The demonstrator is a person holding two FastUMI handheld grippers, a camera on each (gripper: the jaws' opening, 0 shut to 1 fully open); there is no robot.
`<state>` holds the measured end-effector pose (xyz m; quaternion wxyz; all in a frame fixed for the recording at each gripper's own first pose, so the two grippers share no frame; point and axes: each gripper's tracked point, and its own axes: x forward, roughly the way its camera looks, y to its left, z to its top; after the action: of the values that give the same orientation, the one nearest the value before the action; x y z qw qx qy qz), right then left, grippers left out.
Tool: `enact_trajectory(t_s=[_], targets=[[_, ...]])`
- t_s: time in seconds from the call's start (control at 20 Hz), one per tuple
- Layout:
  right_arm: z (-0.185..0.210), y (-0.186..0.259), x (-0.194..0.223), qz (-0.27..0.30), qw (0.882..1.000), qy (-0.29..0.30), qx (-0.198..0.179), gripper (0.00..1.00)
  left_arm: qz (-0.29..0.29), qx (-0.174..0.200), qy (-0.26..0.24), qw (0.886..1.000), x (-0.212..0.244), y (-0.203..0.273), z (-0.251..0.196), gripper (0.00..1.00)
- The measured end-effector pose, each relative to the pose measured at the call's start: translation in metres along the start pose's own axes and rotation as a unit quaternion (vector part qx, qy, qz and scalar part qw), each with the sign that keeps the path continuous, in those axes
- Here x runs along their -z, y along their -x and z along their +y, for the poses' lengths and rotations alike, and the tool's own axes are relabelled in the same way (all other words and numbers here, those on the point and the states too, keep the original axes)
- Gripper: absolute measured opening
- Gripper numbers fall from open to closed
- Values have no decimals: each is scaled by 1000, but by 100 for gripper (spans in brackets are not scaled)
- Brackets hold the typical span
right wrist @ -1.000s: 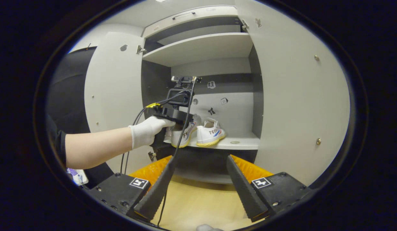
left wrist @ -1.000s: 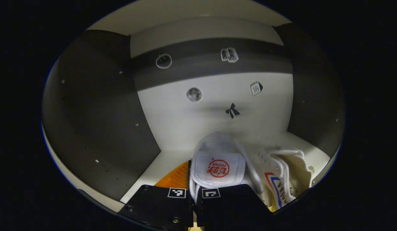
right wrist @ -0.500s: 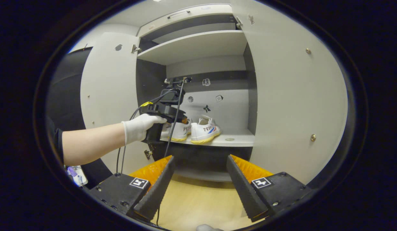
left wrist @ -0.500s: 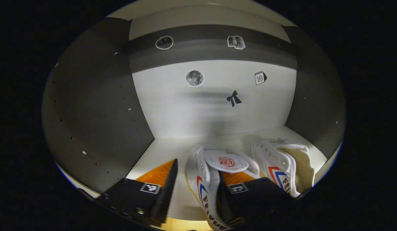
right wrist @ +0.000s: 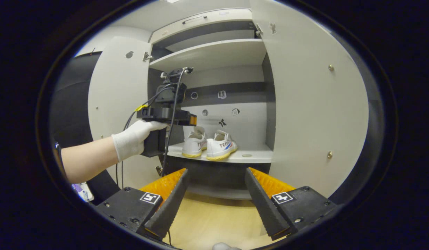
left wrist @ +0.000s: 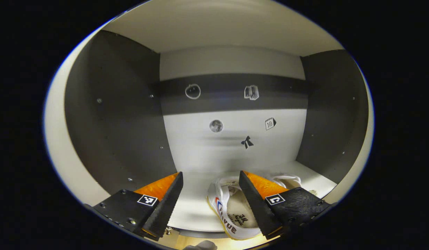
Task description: Grab one shoe with the right hand and put it into the shoe cabinet, grab the other shoe with the left hand and put it into the shoe cabinet; then close the right door with the right hand and the left door with the left hand.
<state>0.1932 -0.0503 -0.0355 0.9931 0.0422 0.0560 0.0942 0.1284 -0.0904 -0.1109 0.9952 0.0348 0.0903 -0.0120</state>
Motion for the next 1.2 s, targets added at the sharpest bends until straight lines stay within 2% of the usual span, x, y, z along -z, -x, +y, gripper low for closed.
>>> enact_trajectory(t_s=[0.2, 0.25, 0.3, 0.4, 0.45, 0.5, 0.6, 0.65, 0.7, 0.8, 0.85, 0.95, 1.0, 1.2], targets=[[-3, 12, -9, -15, 1000, -1, 17, 99, -37, 11, 11, 999, -15, 48, -3, 96], [-4, 16, -10, -17, 1000, -1, 24, 100, -45, 15, 15, 999, -17, 61, -2, 100], [-5, 20, -11, -18, 999, -1, 29, 100, -55, 11, 15, 998, -20, 75, 1, 96], [-6, 30, -12, -21, 999, 0, 37, 100, -76, 7, 14, 997, -24, 102, 6, 96], [-6, 35, -13, -23, 999, 2, 42, 100, -83, 8, 13, 996, -22, 116, 7, 100], [-6, 41, -14, -27, 999, 4, 47, 100, -90, 10, 10, 996, -20, 132, 8, 96], [-7, 52, -17, -35, 998, 4, 58, 100, -111, 18, 2, 994, -17, 166, 12, 96], [-7, 57, -17, -38, 997, 3, 62, 100, -112, 17, -2, 994, -11, 183, 17, 100], [-6, 62, -16, -37, 997, 3, 67, 98, -112, 14, -4, 994, -5, 199, 22, 96], [-4, 72, -18, -42, 996, 6, 73, 100, -116, 14, -3, 993, 5, 229, 30, 100], [-4, 77, -19, -45, 996, 9, 78, 100, -118, 12, 4, 993, 11, 243, 37, 96], [-2, 86, -20, -50, 995, 13, 85, 100, -121, 12, 13, 993, 23, 271, 44, 100], [0, 91, -19, -51, 995, 14, 87, 100, -122, 6, 13, 992, 29, 284, 48, 96], [5, 106, -17, -53, 994, 16, 93, 99, -116, -5, 12, 993, 63, 326, 61, 96]])
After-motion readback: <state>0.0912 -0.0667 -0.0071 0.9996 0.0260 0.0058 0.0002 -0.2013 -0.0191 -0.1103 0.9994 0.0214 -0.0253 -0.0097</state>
